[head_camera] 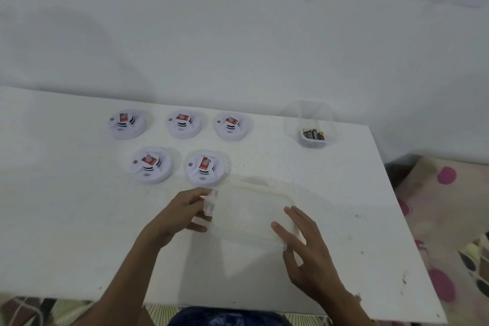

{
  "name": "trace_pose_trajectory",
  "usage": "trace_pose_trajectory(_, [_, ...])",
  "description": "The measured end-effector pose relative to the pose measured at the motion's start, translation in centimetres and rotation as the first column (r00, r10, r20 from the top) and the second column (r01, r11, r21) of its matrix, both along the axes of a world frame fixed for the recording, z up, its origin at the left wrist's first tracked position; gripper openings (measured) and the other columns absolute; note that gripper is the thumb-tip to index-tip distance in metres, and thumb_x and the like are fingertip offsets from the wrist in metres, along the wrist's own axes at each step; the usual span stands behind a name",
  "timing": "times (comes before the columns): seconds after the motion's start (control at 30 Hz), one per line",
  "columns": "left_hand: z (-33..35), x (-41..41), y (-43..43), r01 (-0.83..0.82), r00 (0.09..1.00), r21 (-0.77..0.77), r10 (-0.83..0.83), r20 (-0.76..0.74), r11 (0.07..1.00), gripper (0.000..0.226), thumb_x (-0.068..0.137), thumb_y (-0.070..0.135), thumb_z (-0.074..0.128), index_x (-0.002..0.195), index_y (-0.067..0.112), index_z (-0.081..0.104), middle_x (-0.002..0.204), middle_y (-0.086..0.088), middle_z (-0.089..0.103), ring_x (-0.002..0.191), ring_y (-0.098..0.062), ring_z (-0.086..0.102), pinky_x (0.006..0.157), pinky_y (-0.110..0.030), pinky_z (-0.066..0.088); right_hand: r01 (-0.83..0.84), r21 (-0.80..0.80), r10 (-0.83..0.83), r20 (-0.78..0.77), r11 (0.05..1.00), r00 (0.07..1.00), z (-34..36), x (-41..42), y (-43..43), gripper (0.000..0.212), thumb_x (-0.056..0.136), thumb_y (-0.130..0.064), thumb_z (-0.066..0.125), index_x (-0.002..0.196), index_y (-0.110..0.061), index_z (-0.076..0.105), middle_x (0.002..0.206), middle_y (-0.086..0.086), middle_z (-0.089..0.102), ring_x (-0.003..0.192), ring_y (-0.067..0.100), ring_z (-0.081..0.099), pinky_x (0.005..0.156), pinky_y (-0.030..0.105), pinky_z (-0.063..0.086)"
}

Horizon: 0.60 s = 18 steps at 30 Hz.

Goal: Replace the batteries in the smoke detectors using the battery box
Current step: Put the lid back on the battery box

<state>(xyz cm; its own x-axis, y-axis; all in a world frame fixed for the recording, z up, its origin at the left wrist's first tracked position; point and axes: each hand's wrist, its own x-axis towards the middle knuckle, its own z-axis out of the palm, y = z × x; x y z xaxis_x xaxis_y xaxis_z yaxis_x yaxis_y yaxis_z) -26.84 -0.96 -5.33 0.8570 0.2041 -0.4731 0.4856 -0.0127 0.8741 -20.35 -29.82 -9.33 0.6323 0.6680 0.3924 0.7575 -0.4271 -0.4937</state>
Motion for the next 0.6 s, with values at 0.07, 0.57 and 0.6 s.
trace_pose_trajectory(0.07, [-0.1,-0.1,0.0,-0.072,0.997,-0.04,0.072,-0.001,0.997,0.031,0.096,0.008,0.041,0.104,0.018,0.069,0.094,-0.015,0.068,0.079,-0.024,0.065,0.076,-0.048,0.058,-0.01,-0.027,0.01,0.016,1.0,1.0,-0.2,-0.5,-0.2,0.042,0.087,-0.012,0.046,0.126,-0.019,0.061,0.145,0.009,0.043,0.138,0.028,0.034,0.112,0.027,0.031])
trace_pose_trajectory(0.57, [-0.7,0.6,0.9,0.121,0.992,0.116,-0.119,-0.028,0.986,0.025,0.09,0.027,0.061,0.115,0.025,0.061,0.1,-0.01,0.067,0.09,-0.022,0.066,0.072,-0.03,0.059,0.235,0.013,-0.234,-0.042,0.972,0.971,0.0,-0.7,1.9,0.027,0.088,-0.031,0.056,0.108,-0.018,0.069,0.127,0.004,0.053,0.116,0.018,0.047,0.089,0.02,0.044])
trace_pose_trajectory(0.6, [-0.7,0.6,0.8,0.118,0.993,0.122,-0.117,-0.016,0.985,0.025,0.09,0.025,0.061,0.116,0.026,0.06,0.101,-0.009,0.066,0.093,-0.022,0.065,0.072,-0.03,0.059,0.247,0.009,-0.247,-0.039,0.969,0.968,0.0,-0.7,2.1,0.025,0.088,-0.031,0.056,0.106,-0.019,0.069,0.126,0.004,0.052,0.115,0.018,0.048,0.087,0.021,0.045])
